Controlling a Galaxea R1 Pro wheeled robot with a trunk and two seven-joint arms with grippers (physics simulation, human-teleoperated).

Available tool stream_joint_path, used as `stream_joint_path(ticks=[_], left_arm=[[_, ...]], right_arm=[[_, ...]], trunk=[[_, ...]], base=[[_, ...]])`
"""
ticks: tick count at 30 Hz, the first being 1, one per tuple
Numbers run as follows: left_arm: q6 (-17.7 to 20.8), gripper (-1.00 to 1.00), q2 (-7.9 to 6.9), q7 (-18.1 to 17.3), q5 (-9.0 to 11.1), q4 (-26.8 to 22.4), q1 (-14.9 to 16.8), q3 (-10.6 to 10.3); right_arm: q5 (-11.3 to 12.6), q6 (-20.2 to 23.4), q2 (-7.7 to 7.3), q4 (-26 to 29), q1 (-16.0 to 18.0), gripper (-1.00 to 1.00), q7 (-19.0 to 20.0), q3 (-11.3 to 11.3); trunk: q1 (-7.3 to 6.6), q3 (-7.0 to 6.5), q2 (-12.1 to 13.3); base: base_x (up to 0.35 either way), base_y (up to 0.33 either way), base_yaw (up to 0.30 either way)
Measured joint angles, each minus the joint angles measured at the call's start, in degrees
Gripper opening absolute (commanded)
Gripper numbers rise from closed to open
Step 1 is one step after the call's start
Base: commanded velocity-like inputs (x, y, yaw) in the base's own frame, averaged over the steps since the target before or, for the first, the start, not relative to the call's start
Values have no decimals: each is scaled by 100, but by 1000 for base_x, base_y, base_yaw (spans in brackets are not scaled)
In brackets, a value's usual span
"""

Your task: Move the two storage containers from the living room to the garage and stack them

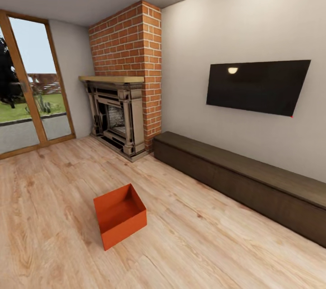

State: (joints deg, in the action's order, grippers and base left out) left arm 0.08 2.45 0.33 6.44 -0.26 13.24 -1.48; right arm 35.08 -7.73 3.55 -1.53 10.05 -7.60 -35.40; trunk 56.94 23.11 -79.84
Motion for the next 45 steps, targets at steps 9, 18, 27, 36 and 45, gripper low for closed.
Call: stream_joint_path(ticks=[9,18,27,36,45], left_arm=[[0,100,0,0,0,0,0,0],[0,100,-1,0,0,-1,-1,0],[0,100,-1,0,0,-2,-1,0],[0,100,-1,0,0,-2,-1,0],[0,100,-1,3,0,-2,-1,0]], right_arm=[[0,0,0,1,0,100,0,0],[0,1,0,2,1,100,-2,0],[-7,2,0,2,1,100,0,-1],[-3,-1,0,2,1,100,0,-1],[-5,-1,0,2,1,100,-3,-1]], trunk=[[0,0,0],[0,0,0],[0,0,0],[0,0,0],[0,0,0]], base=[[321,0,1],[321,0,83],[321,0,264],[321,0,269],[321,0,269]])
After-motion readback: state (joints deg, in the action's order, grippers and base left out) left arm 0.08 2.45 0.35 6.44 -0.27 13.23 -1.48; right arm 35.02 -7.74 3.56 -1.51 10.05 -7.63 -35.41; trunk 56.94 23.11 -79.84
